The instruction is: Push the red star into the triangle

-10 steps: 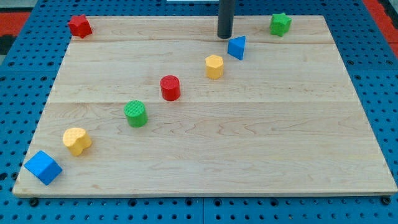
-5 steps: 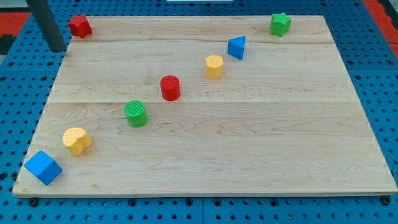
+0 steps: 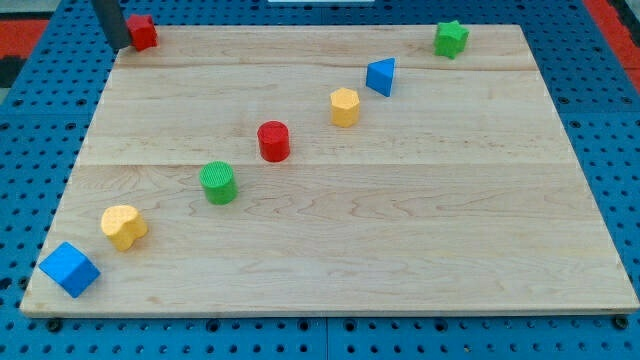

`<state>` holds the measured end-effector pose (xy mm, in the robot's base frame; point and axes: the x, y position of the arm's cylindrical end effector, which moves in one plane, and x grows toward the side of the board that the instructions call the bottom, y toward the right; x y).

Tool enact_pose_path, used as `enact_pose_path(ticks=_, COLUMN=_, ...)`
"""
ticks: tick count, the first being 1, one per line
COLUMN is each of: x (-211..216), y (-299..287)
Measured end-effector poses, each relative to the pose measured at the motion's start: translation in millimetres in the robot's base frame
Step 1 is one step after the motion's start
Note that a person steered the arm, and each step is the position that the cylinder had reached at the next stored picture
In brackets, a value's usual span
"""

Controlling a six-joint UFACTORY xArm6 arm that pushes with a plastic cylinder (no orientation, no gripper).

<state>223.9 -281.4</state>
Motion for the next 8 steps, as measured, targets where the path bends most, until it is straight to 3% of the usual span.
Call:
enact_pose_path(ticks=2, x=0.8, y=-23.7)
enact_pose_path(ticks=4, x=-32.8, y=-22.0)
enact_pose_path(ticks=5, x=-32.4, y=21.7)
enact_pose_path(ticks=6, x=-18.7, y=142.6)
enact_pose_path(ticks=7, x=14.5, y=216.1)
enact_pose_path(ticks=8, x=32.3, y=243.2)
